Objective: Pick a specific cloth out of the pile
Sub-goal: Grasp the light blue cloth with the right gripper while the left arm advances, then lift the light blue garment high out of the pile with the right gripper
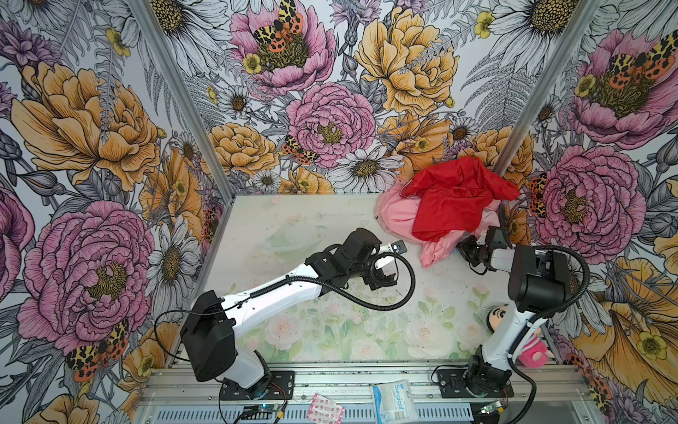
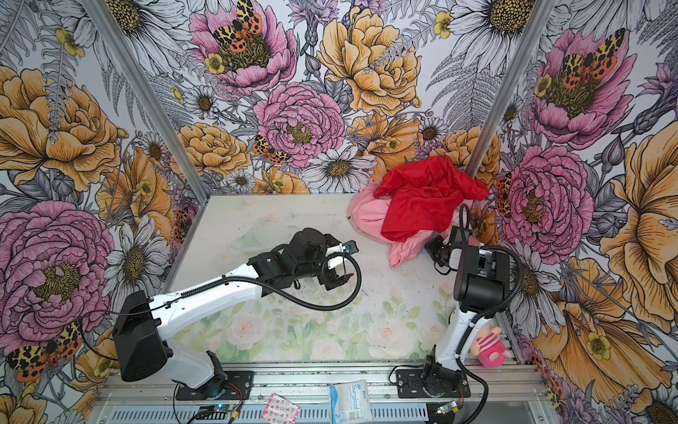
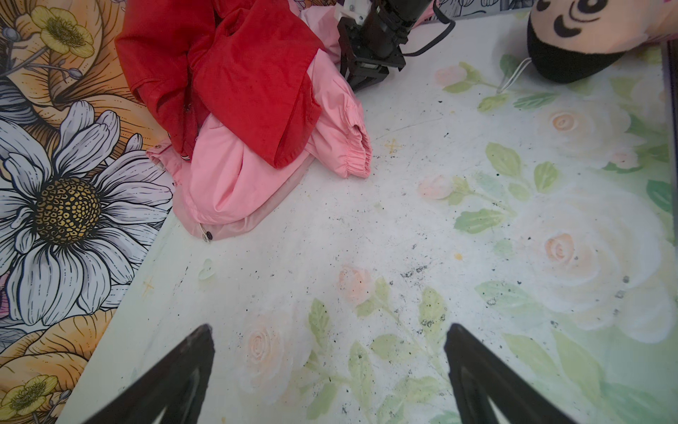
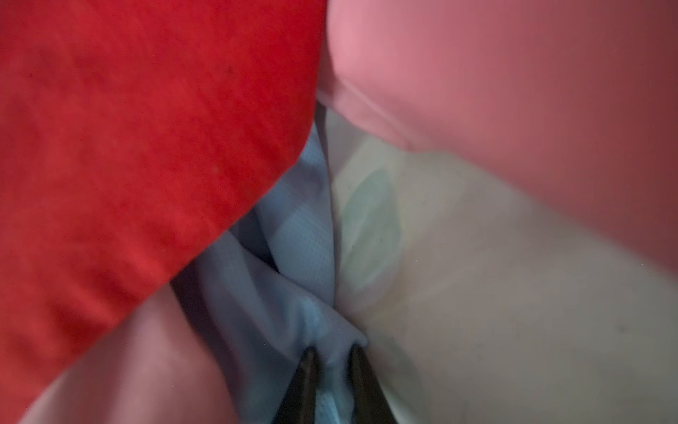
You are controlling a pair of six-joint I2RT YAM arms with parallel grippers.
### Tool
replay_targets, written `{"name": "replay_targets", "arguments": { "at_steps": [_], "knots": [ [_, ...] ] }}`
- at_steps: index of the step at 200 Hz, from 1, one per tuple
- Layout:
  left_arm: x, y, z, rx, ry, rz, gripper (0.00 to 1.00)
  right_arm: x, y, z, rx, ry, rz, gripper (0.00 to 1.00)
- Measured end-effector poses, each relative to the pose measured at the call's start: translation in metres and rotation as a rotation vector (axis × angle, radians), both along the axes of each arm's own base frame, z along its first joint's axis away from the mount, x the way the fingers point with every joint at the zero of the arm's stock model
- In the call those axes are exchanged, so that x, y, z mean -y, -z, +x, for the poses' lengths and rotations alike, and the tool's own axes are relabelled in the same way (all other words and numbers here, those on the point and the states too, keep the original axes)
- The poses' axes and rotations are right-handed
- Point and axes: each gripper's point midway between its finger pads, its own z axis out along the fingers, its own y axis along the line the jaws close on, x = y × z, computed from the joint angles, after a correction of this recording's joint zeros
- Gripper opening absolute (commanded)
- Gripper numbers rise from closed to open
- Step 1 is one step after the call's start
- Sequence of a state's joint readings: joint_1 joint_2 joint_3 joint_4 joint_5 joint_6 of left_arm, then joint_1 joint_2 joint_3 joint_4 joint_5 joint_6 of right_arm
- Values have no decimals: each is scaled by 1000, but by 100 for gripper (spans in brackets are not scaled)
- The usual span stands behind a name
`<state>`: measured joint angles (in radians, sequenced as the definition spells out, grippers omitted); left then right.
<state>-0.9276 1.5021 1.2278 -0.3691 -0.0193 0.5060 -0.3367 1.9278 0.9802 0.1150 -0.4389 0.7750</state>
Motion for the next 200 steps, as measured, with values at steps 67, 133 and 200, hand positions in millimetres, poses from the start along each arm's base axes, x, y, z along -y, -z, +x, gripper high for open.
{"name": "replay_targets", "arguments": {
  "at_steps": [67, 133, 200],
  "knots": [
    [1, -1, -1, 18, -2, 9, 99, 3, -73, -3, 55, 11, -76, 0],
    [-49, -60, 36, 40, -147, -199, 99, -52, -462, 99, 717, -130, -295, 0],
    [-134, -115, 77, 129, -302, -439, 99, -205, -569, 88, 1095, -270, -74, 0]
  ]
}}
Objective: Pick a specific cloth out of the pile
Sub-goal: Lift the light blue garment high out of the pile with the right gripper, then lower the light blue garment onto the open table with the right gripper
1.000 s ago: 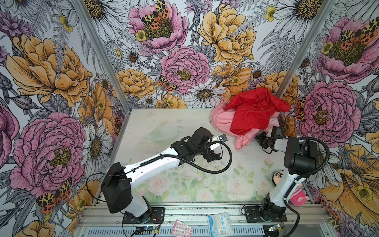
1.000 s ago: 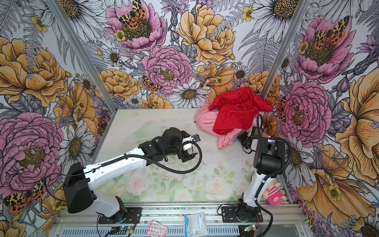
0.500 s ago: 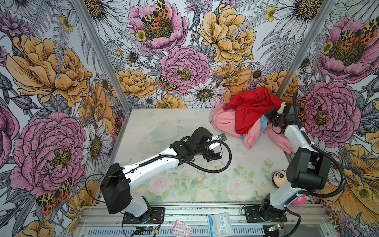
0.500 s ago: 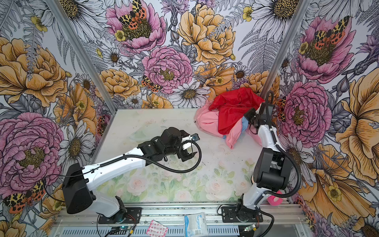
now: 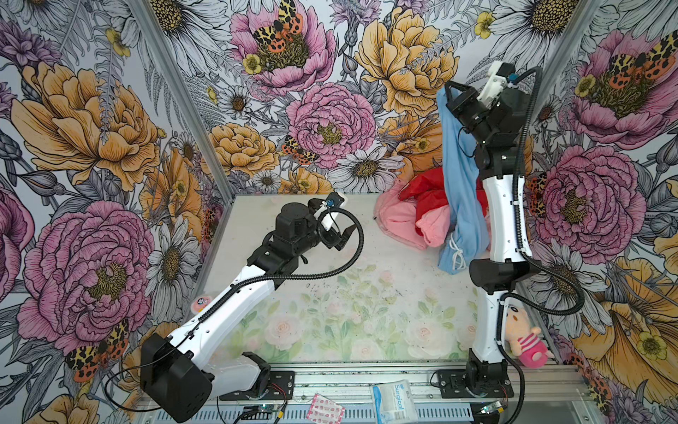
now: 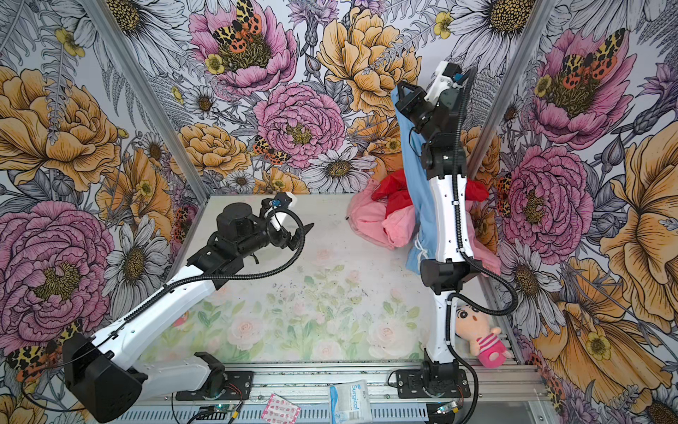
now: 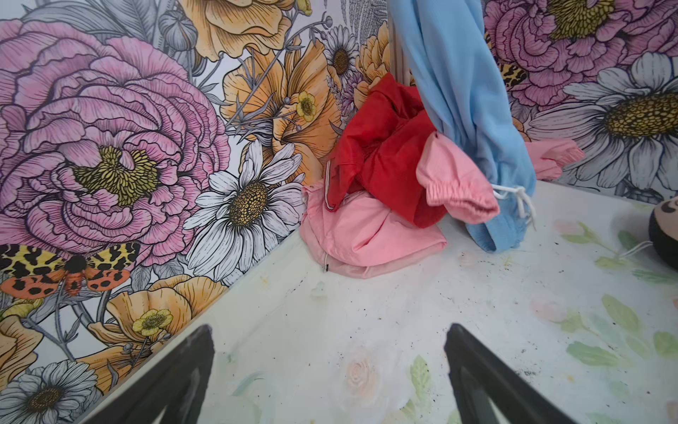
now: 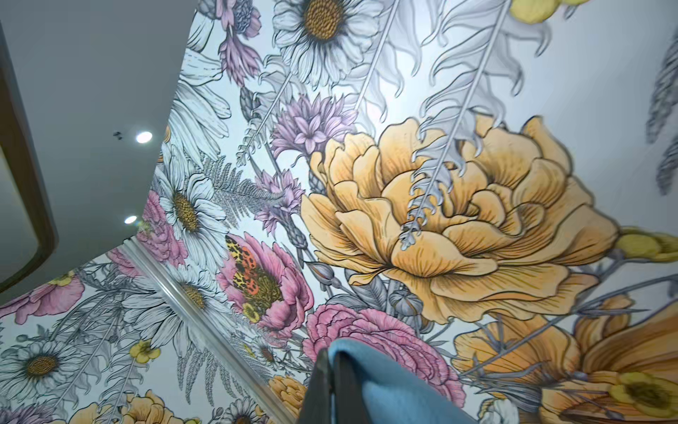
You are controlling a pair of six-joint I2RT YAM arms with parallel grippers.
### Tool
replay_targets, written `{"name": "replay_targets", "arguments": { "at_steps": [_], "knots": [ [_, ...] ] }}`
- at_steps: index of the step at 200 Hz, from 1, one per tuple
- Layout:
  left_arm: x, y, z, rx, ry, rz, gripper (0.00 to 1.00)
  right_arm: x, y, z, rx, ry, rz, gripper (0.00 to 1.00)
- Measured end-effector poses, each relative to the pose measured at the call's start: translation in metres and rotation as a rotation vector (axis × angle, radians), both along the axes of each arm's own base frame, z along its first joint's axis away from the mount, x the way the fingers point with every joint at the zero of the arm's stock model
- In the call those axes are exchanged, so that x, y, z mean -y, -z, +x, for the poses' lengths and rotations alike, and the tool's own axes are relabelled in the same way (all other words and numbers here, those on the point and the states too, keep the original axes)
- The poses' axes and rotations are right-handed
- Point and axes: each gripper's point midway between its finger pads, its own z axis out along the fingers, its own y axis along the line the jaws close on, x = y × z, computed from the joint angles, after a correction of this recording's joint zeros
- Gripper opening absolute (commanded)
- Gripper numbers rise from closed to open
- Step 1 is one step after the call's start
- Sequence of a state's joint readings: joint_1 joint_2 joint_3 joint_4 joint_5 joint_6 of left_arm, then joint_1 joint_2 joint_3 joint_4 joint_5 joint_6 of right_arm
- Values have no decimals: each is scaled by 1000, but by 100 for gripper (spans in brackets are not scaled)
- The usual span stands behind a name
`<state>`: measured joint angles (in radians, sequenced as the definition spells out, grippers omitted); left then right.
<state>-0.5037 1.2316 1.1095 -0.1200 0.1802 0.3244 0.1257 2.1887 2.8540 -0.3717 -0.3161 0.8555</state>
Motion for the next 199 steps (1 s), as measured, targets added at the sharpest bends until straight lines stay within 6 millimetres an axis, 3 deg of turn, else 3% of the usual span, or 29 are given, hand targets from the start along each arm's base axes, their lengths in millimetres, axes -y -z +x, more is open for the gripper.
{"name": "replay_targets", "arguments": {
  "at_steps": [25, 76, 105, 132, 150, 164, 185, 199],
  "knots": [
    [-24, -3, 14, -6, -39, -43, 99, -55, -17, -20, 67, -86, 31, 0],
    [-74, -25, 28, 33, -105, -143, 99, -152, -57, -88, 227, -337, 115, 0],
    [-104, -38, 33, 71, -161, -178, 99, -177, -69, -112, 292, -383, 142, 0],
    [-123, -43, 34, 94, -205, -194, 99, -181, -69, -107, 311, -374, 185, 0],
    [-128, -45, 34, 103, -217, -196, 99, -194, -51, -91, 281, -377, 194, 0],
    [-131, -46, 34, 107, -223, -196, 99, -210, -20, -69, 213, -385, 185, 0],
    [-133, -48, 33, 115, -229, -196, 99, -242, 48, -35, 68, -418, 157, 0],
    [-134, -49, 31, 121, -232, -192, 99, -266, 112, -14, -51, -454, 118, 0]
  ]
}}
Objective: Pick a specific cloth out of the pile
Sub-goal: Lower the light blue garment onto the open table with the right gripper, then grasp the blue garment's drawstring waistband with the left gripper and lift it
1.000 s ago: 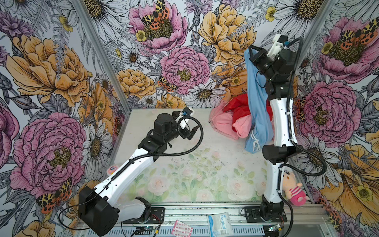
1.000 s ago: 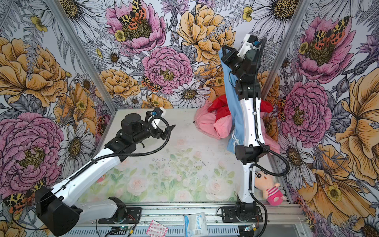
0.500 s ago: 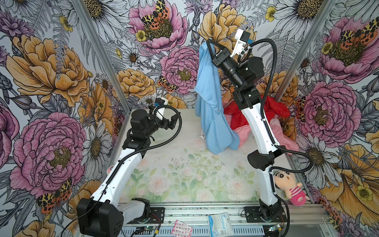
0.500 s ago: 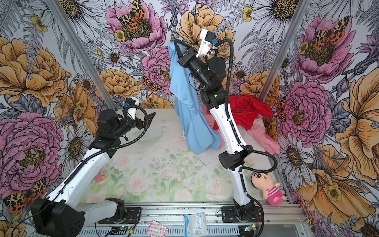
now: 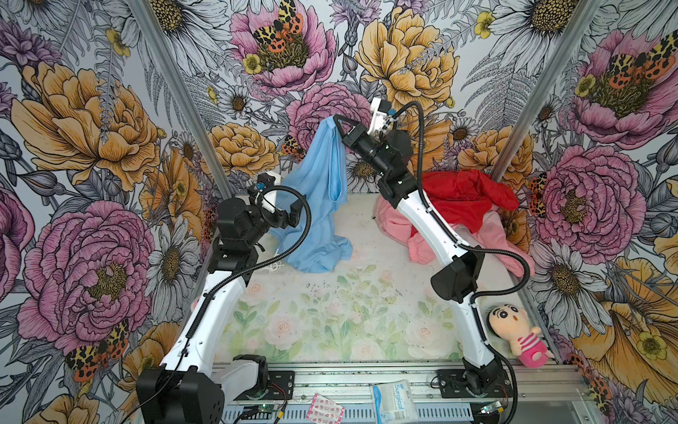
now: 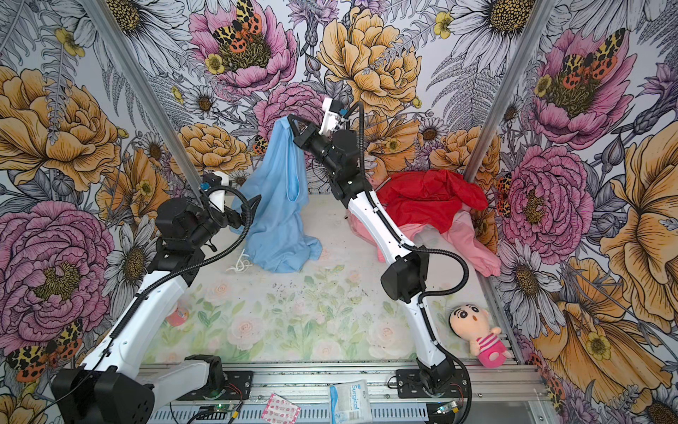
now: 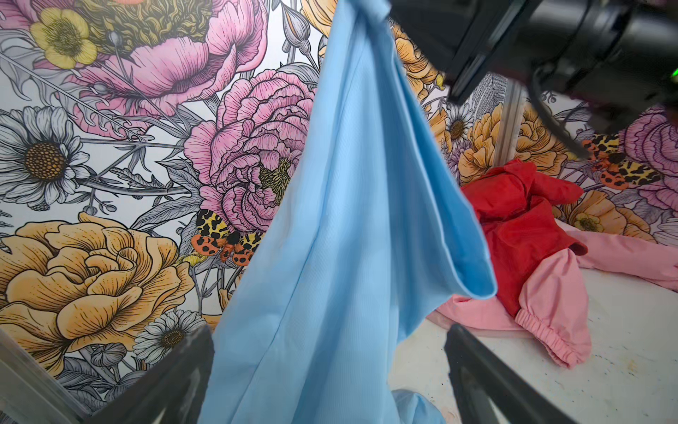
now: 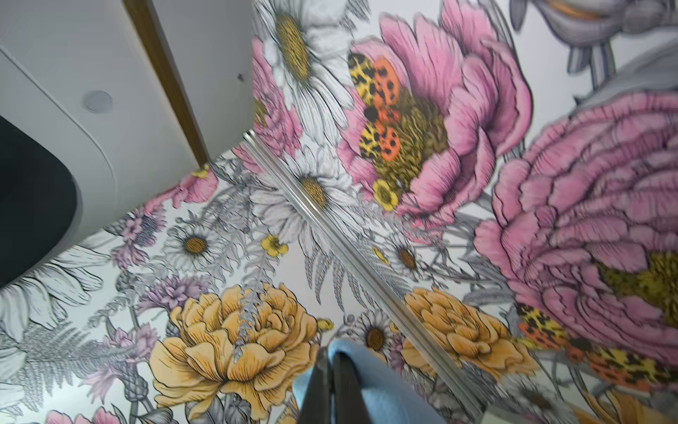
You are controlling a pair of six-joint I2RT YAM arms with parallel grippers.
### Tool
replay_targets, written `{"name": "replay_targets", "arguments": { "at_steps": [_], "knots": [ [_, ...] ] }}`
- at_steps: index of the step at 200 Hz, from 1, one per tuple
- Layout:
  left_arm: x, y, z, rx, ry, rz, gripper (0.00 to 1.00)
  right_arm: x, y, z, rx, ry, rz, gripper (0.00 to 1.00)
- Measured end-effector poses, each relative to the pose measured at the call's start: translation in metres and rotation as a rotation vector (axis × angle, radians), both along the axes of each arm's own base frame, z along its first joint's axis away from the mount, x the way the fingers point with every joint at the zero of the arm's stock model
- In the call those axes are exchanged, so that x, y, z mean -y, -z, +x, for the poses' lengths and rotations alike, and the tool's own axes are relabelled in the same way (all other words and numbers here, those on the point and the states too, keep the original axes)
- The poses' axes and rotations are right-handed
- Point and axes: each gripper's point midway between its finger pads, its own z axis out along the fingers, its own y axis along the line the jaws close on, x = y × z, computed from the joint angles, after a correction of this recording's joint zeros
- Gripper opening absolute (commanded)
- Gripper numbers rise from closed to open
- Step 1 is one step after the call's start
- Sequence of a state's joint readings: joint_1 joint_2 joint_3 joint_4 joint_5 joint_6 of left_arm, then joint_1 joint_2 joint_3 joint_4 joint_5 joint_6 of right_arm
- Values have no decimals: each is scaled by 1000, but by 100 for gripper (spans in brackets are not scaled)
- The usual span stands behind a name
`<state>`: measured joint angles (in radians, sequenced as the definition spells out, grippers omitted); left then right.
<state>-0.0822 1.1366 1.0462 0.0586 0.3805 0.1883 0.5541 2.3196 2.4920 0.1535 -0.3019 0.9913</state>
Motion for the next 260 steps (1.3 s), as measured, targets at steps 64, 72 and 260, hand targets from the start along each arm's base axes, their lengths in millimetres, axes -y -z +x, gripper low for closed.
{"name": "replay_targets", "arguments": {
  "at_steps": [64, 72, 260],
  "knots": [
    [-50, 23, 34, -111, -294, 1, 99, -7, 323, -22, -537, -127, -358, 69],
    [-65, 30, 45, -164, -378, -5, 99, 8, 348, -38, -592, -122, -399, 72],
    [-99, 322, 24, -1112, -786, -488, 67, 78, 332, -231, -293, -128, -800, 79]
  ]
}}
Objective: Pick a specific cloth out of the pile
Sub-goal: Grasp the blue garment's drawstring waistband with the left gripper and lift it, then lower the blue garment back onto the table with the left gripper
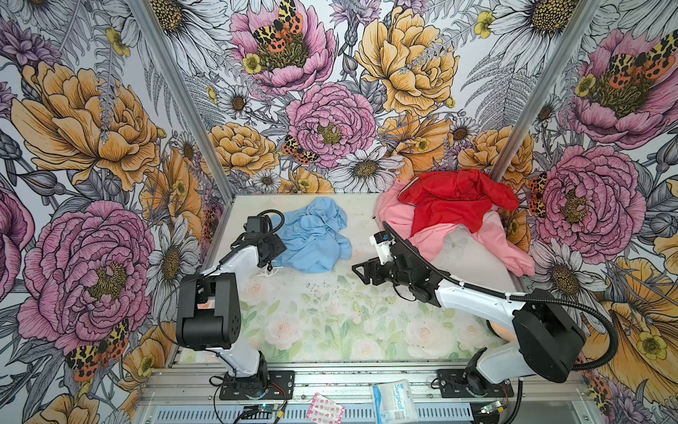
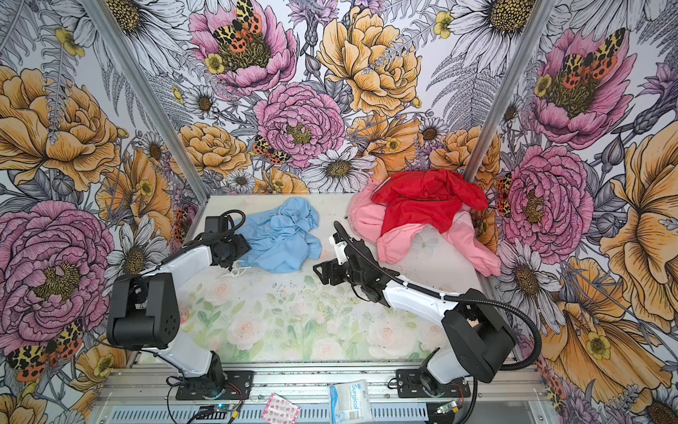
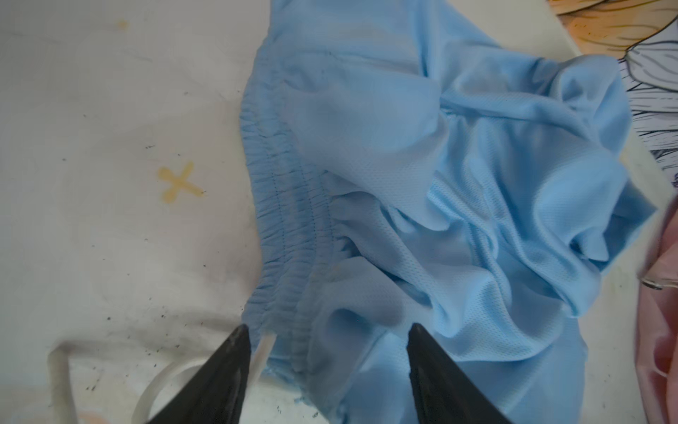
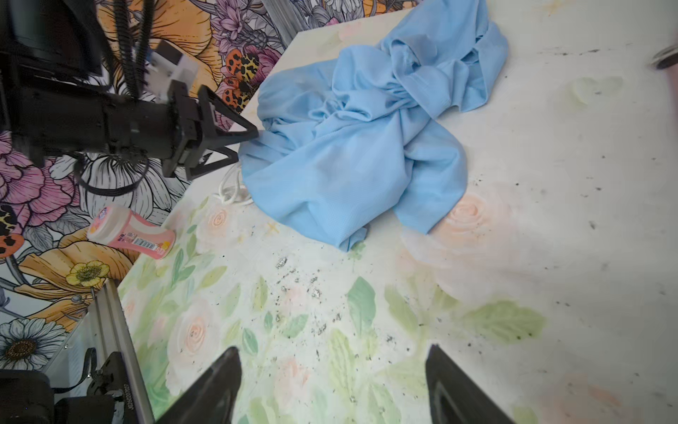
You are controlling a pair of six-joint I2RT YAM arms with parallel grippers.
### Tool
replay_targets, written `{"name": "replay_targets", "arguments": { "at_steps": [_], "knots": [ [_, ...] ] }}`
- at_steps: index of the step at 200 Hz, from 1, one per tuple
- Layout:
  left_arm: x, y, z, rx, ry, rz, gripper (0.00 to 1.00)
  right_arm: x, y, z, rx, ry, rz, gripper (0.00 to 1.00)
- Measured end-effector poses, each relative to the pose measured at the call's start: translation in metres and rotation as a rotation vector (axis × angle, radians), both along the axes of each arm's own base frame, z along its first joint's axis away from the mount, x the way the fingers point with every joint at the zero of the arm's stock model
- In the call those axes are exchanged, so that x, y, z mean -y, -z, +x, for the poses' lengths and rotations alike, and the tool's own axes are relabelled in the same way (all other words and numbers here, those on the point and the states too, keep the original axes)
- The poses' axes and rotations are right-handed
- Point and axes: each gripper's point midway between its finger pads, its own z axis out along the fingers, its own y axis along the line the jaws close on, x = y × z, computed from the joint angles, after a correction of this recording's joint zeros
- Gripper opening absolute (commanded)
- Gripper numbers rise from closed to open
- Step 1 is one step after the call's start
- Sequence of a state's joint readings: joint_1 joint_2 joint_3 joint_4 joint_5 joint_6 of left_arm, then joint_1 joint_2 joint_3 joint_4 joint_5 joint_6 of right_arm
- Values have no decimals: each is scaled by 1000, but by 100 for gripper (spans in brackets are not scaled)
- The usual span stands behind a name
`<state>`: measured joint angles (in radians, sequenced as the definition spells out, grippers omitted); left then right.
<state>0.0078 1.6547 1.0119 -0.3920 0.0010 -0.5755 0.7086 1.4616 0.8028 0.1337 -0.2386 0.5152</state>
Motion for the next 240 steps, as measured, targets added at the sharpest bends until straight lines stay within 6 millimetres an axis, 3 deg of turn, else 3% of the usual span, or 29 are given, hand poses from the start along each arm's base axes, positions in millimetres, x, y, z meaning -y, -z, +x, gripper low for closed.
{"name": "replay_targets", "arguments": {
  "at_steps": [11, 19, 27, 45, 64, 80, 99, 126, 146, 169, 186, 210, 226, 240],
  "knots": [
    [6, 9, -1, -24, 7, 6, 64, -3, -3, -2, 3, -10, 12, 79],
    [9, 14, -2, -37, 7, 9, 55, -5, -4, -3, 4, -15, 21, 79],
    [12, 18, -1, -47, 8, 5, 42, -6, -6, -3, 4, -17, 27, 79],
    [16, 24, 4, -63, 13, 1, 1, -7, -8, -3, 5, -18, 38, 79],
    [18, 15, 15, -46, 19, -8, 0, -8, -10, -3, 5, -27, 40, 79],
    [20, -11, 24, 0, 28, -3, 0, -11, -17, -2, 18, -41, 34, 79],
    [23, -74, 36, 119, 48, 15, 0, -16, -43, 7, 74, -61, 44, 79],
    [21, -218, 46, 431, 76, 67, 0, -17, -79, 24, 154, -63, 78, 79],
    [18, -325, 37, 662, 85, 112, 0, -14, -81, 28, 162, -57, 79, 79],
    [10, -418, 16, 867, 68, 179, 0, -11, -75, 27, 150, -52, 70, 79],
    [-4, -464, 4, 969, 34, 235, 0, -10, -70, 26, 138, -51, 67, 79],
    [-27, -507, -4, 1062, -22, 294, 0, -10, -68, 25, 126, -49, 69, 79],
    [-36, -523, -3, 1098, -39, 326, 0, -10, -68, 25, 125, -48, 70, 79],
    [-36, -523, 3, 1101, -32, 340, 0, -10, -69, 25, 124, -47, 72, 79]
  ]
}}
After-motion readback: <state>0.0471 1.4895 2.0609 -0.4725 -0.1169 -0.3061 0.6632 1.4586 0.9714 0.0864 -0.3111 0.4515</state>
